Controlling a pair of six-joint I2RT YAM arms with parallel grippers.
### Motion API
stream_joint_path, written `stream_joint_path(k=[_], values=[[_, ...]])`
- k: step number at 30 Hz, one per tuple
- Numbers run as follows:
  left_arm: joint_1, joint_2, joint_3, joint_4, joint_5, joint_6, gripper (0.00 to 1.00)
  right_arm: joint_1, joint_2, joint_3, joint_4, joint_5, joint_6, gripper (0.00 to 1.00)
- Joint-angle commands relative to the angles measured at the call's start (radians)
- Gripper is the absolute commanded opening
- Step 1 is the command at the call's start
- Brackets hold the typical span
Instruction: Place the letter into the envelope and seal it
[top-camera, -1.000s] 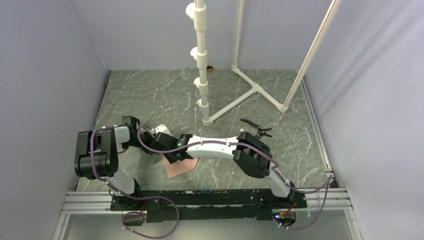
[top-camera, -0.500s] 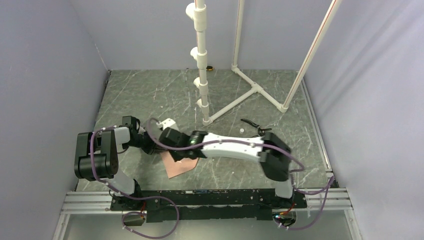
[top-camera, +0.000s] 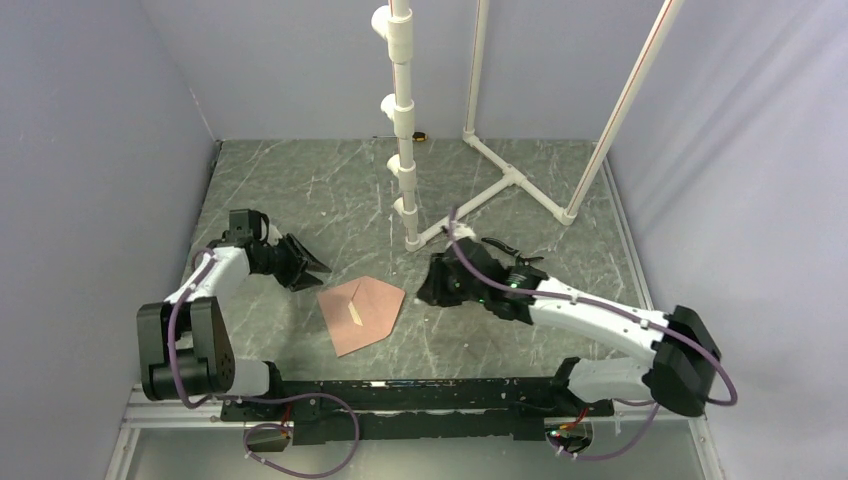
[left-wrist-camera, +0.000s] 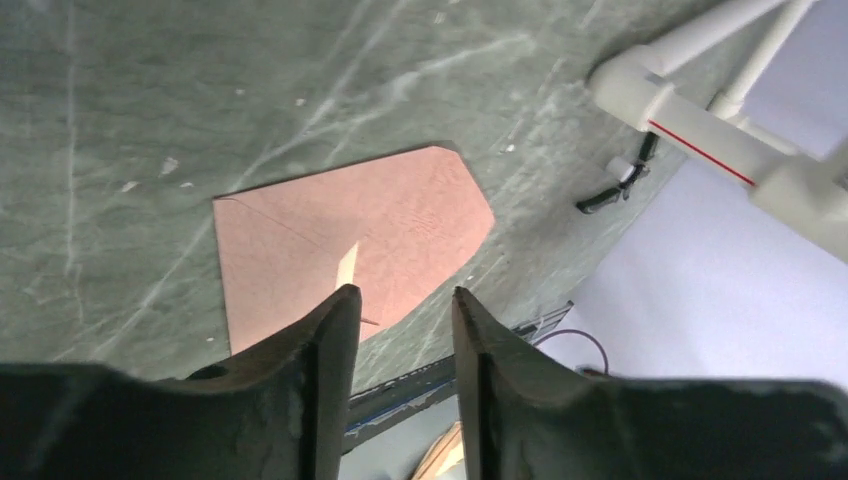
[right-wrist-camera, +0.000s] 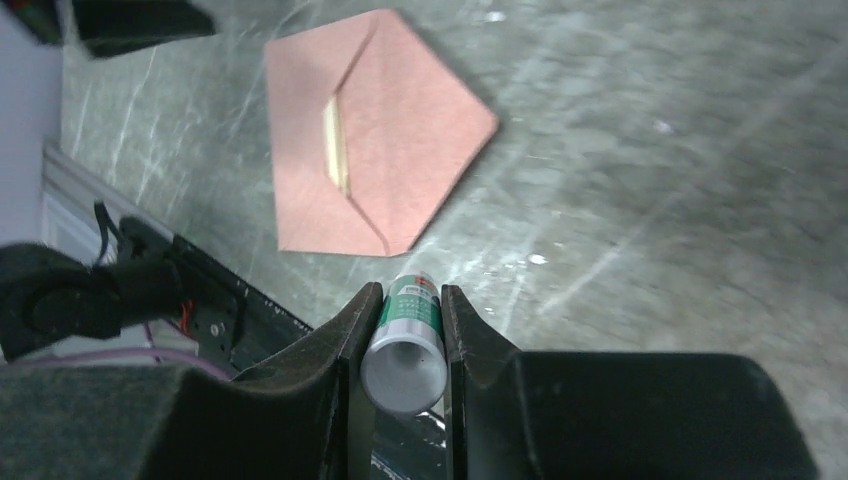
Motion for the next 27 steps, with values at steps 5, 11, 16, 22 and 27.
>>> stream_joint_path(k=[5,11,16,22,27], values=[[-0.005,-0.14,0.077,-0.17,-0.048,0.077,0.68,-0.28,-0.145,-0.248,0.212,-0.257,0.267,0.0],[-0.003,-0.19,-0.01,-0.119,0.034,0.095,0.9,-0.475,-0.148,-0.419,0.438,-0.446,0.451,0.0],[-0.008,-0.167,-0.045,-0.11,0.095,0.114,0.88,-0.602,-0.091,-0.53,0.601,-0.563,0.548,0.04],[-0.009,-0.15,-0.025,-0.126,0.068,0.1,0.87,-0.731,0.032,-0.567,0.754,-0.664,0.577,0.06],[-0.008,-0.115,-0.018,-0.129,0.067,0.105,0.85,-0.799,0.142,-0.534,0.816,-0.701,0.575,0.06]])
